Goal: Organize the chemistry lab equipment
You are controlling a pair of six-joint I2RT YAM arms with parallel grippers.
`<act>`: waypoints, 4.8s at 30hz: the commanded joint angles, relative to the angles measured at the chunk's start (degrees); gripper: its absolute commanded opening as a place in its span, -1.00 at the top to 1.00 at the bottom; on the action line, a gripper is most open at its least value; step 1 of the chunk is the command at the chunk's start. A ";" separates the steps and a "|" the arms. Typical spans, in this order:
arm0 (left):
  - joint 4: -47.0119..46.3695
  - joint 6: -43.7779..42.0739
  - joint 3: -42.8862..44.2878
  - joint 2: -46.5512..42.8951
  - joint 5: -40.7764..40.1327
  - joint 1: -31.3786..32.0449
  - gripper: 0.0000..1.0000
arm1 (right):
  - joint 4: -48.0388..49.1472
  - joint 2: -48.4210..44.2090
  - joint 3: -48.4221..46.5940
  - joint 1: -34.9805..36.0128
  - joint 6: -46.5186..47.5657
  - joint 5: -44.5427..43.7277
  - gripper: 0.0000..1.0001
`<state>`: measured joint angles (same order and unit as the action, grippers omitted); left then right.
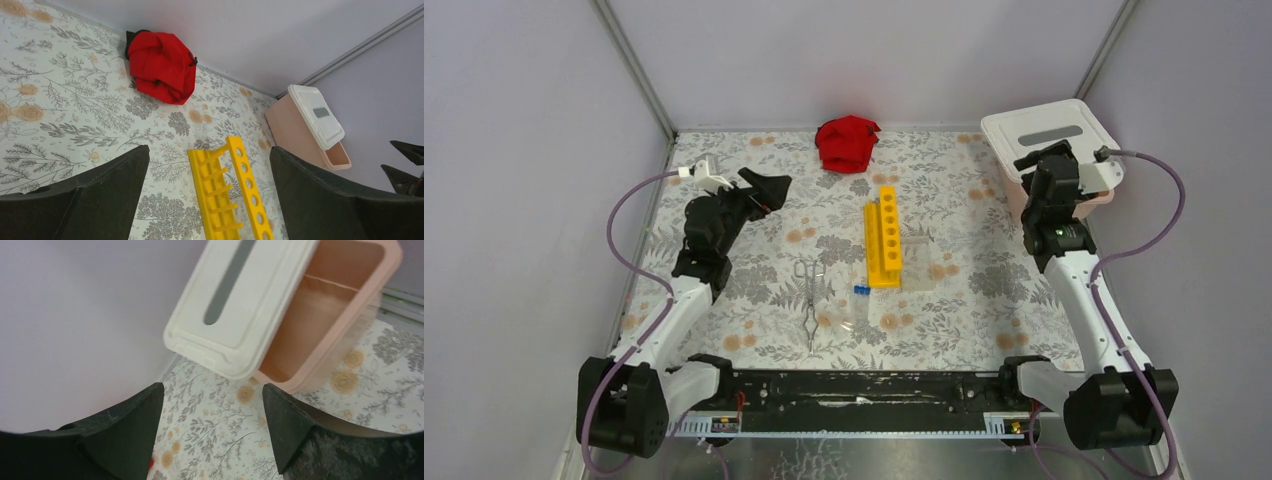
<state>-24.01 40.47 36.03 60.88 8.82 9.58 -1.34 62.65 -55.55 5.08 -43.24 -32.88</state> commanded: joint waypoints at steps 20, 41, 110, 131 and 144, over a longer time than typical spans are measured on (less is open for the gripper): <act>-12.60 4.66 1.69 9.49 4.09 2.66 -0.97 | 8.74 16.00 0.81 -14.42 -10.09 9.40 -0.60; -20.04 4.97 3.18 15.52 4.67 5.87 -0.98 | 14.76 28.92 -3.96 -17.38 -11.93 13.36 -0.61; -21.28 5.86 3.02 15.76 4.80 6.45 -0.97 | 29.60 37.73 6.61 -16.05 -30.22 34.65 1.00; -19.82 5.11 5.31 15.28 4.45 7.89 -0.97 | 34.26 35.73 7.09 -8.96 -43.10 39.47 1.00; -17.52 3.39 4.49 12.56 3.62 7.99 -0.97 | 35.18 38.41 3.58 2.34 -43.87 38.69 1.00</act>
<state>-41.80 45.39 39.79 75.02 12.84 17.28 40.56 99.55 -50.72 4.54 -86.63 2.17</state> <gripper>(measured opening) 0.987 0.286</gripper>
